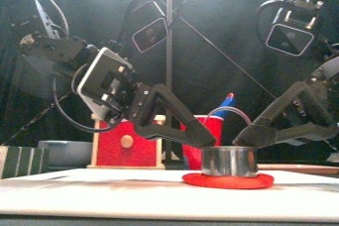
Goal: Get the cutter from the drawer then cut the dough then place the extra dough in the bowl
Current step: Cut the dough
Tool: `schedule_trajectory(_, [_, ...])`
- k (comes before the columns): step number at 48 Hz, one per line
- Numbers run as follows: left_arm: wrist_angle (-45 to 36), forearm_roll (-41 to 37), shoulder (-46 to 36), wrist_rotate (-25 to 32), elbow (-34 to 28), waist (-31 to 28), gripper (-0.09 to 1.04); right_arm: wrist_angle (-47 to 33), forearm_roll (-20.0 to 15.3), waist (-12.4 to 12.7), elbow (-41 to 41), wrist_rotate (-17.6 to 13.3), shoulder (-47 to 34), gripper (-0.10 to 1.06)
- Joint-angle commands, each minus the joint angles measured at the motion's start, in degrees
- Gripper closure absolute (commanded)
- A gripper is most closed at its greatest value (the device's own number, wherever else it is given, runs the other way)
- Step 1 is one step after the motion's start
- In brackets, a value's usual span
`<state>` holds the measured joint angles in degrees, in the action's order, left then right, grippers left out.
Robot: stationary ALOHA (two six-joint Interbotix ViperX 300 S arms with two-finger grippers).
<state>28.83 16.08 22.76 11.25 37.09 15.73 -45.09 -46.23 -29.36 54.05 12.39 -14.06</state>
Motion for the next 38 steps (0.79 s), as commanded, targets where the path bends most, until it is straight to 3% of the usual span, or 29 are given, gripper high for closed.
schedule_trajectory(1, [-2.0,-0.2,0.4,0.1,0.0,-0.4,0.47,3.8,0.2,1.3,-0.7,-0.4,-1.1,0.45])
schedule_trajectory(11, [-1.5,-0.4,-1.1,0.2,-0.1,-1.1,0.33,3.8,0.8,1.9,-1.1,0.0,0.2,0.44])
schedule_trajectory(19, [-1.5,-1.6,-1.8,0.2,-0.3,-1.3,0.21,3.8,1.9,2.1,-1.5,0.1,1.1,0.34])
schedule_trajectory(27, [-1.5,-2.4,-2.8,0.2,-0.8,-1.3,0.2,3.8,2.6,2.5,-2.2,0.1,1.8,0.23])
schedule_trajectory(38, [-1.5,-2.9,-4.7,0.2,0.0,-1.3,0.2,3.8,4.0,2.8,-2.5,0.2,2.9,0.22])
